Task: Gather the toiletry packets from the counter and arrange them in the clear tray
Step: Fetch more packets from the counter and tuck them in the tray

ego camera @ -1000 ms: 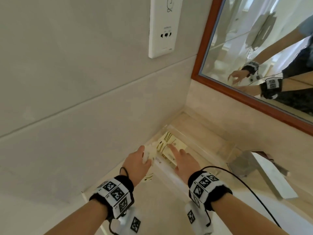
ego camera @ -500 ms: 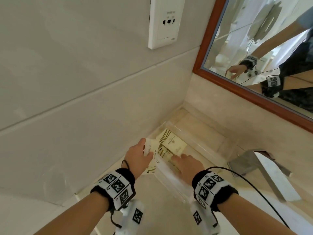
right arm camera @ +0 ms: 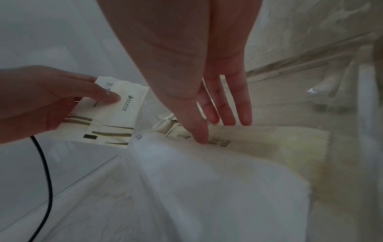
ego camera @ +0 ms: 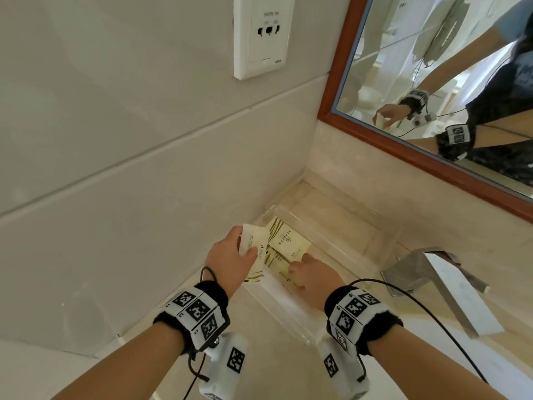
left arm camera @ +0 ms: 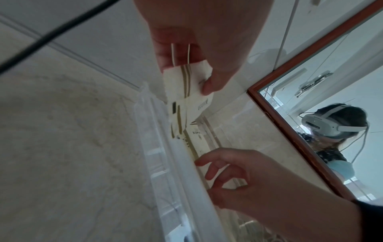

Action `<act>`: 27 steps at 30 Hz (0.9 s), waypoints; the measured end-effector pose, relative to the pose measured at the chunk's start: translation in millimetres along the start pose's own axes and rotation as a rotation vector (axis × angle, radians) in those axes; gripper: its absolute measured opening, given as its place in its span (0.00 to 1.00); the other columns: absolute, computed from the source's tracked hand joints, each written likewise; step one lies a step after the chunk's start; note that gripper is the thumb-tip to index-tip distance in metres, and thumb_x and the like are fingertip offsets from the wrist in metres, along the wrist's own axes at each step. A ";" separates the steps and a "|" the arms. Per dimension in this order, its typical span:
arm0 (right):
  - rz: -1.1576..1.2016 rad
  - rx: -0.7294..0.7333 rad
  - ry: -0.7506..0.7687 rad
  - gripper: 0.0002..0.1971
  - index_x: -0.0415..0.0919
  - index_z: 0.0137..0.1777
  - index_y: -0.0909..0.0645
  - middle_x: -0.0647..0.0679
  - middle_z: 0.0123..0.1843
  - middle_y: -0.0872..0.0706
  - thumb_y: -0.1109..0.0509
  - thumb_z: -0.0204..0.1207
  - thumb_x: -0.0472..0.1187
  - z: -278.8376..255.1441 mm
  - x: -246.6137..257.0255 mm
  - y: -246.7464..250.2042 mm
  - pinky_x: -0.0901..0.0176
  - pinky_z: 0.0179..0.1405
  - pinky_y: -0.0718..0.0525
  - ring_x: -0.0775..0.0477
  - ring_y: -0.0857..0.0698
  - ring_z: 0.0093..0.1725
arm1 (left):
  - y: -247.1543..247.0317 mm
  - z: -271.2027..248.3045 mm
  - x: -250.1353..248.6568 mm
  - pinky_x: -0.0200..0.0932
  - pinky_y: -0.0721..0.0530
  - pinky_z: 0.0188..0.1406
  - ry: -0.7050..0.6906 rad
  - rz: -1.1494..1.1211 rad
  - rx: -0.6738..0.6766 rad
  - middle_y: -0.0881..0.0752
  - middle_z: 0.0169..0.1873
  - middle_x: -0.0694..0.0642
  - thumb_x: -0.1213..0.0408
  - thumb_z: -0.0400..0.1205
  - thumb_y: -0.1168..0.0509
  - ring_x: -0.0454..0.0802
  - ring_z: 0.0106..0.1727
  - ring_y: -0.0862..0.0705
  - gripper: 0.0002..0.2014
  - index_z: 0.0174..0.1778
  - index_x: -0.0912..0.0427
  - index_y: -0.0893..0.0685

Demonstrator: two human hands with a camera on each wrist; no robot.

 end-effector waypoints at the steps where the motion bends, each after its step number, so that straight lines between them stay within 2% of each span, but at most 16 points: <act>1: 0.010 -0.013 -0.002 0.19 0.41 0.71 0.28 0.42 0.67 0.27 0.40 0.81 0.32 -2.1 -1.6 1.4 0.51 0.53 0.15 0.39 0.18 0.59 | -0.2 1.9 -4.2 0.55 0.10 0.45 -0.018 -0.014 -0.012 0.10 0.44 0.55 0.63 0.78 0.33 0.55 0.47 0.11 0.10 0.55 0.57 0.21; 3: 0.043 -0.048 -0.005 0.19 0.42 0.71 0.28 0.43 0.67 0.27 0.41 0.81 0.33 -8.4 -6.5 4.1 0.53 0.52 0.15 0.41 0.17 0.57 | -3.0 6.9 -17.6 0.50 0.12 0.47 -0.102 -0.013 -0.029 0.12 0.44 0.53 0.63 0.78 0.32 0.51 0.46 0.13 0.09 0.52 0.56 0.20; 5: 0.074 -0.090 -0.006 0.18 0.43 0.71 0.28 0.44 0.66 0.25 0.42 0.82 0.34 -16.5 -13.1 7.1 0.54 0.52 0.15 0.42 0.17 0.56 | -10.4 10.3 -35.5 0.43 0.17 0.47 -0.239 0.044 -0.040 0.16 0.43 0.49 0.65 0.77 0.30 0.46 0.47 0.18 0.07 0.49 0.56 0.17; 7: 0.097 -0.127 -0.017 0.18 0.43 0.71 0.26 0.44 0.66 0.24 0.42 0.83 0.34 -23.8 -21.7 10.0 0.55 0.52 0.15 0.42 0.16 0.56 | -20.7 11.3 -52.2 0.40 0.20 0.44 -0.399 0.111 -0.054 0.18 0.41 0.49 0.70 0.73 0.27 0.44 0.46 0.23 0.06 0.43 0.57 0.14; 9: 0.116 -0.148 -0.026 0.17 0.42 0.70 0.25 0.44 0.66 0.23 0.43 0.83 0.34 -28.4 -30.7 11.5 0.54 0.53 0.15 0.42 0.16 0.55 | -35.5 10.3 -61.7 0.39 0.21 0.40 -0.526 0.176 -0.036 0.17 0.39 0.52 0.75 0.67 0.25 0.47 0.44 0.22 0.09 0.38 0.58 0.13; 12: 0.147 -0.161 -0.032 0.16 0.42 0.68 0.24 0.44 0.65 0.23 0.43 0.83 0.35 -31.8 -41.6 10.4 0.51 0.52 0.16 0.40 0.15 0.54 | -60.2 9.8 -63.3 0.45 0.17 0.32 -0.637 0.301 0.040 0.16 0.34 0.53 0.80 0.59 0.23 0.51 0.42 0.19 0.15 0.33 0.56 0.13; 16: 0.164 -0.177 -0.025 0.15 0.43 0.67 0.23 0.45 0.64 0.23 0.42 0.83 0.36 -32.6 -46.7 5.8 0.51 0.52 0.16 0.40 0.16 0.54 | -82.9 14.6 -59.4 0.33 0.33 0.35 -0.725 0.433 0.103 0.17 0.28 0.50 0.82 0.48 0.21 0.44 0.39 0.31 0.20 0.27 0.54 0.14; 18: 0.170 -0.193 -0.012 0.16 0.42 0.67 0.22 0.45 0.64 0.22 0.43 0.83 0.36 -33.3 -45.7 3.3 0.51 0.51 0.17 0.40 0.16 0.55 | -89.8 18.8 -59.2 0.33 0.31 0.31 -0.767 0.481 0.115 0.18 0.25 0.48 0.82 0.45 0.22 0.43 0.37 0.32 0.21 0.25 0.53 0.14; 20: 0.168 -0.200 -0.002 0.16 0.42 0.67 0.22 0.44 0.63 0.21 0.43 0.82 0.35 -33.1 -44.5 0.6 0.53 0.49 0.18 0.39 0.16 0.54 | -93.5 23.5 -60.4 0.31 0.27 0.26 -0.781 0.507 0.129 0.19 0.23 0.46 0.83 0.43 0.22 0.41 0.35 0.30 0.23 0.23 0.52 0.16; 22: 0.168 -0.185 0.006 0.17 0.41 0.67 0.22 0.44 0.63 0.21 0.44 0.82 0.34 -32.2 -43.3 -2.9 0.53 0.49 0.19 0.39 0.16 0.53 | -96.7 27.7 -60.8 0.31 0.25 0.22 -0.768 0.521 0.156 0.18 0.22 0.45 0.83 0.42 0.23 0.43 0.31 0.22 0.24 0.23 0.51 0.16; 24: 0.171 -0.177 0.016 0.17 0.40 0.67 0.23 0.43 0.62 0.21 0.44 0.82 0.33 -31.4 -41.7 -4.3 0.53 0.48 0.19 0.38 0.16 0.52 | -99.9 31.8 -59.7 0.30 0.23 0.20 -0.752 0.523 0.176 0.17 0.22 0.45 0.83 0.42 0.23 0.46 0.27 0.17 0.24 0.24 0.51 0.17; 27: 0.164 -0.181 0.026 0.17 0.40 0.67 0.22 0.42 0.62 0.21 0.45 0.82 0.33 -30.5 -40.4 -3.1 0.54 0.46 0.20 0.37 0.16 0.51 | -103.1 35.6 -54.2 0.31 0.19 0.20 -0.710 0.508 0.204 0.15 0.25 0.46 0.80 0.45 0.20 0.47 0.27 0.15 0.23 0.28 0.52 0.15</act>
Point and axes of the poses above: each hand's wrist, its own z-axis towards the middle knuckle, its own y-axis out of the back of the hand, x = y × z, the point moved 8 cm from there along z, towards the middle knuckle
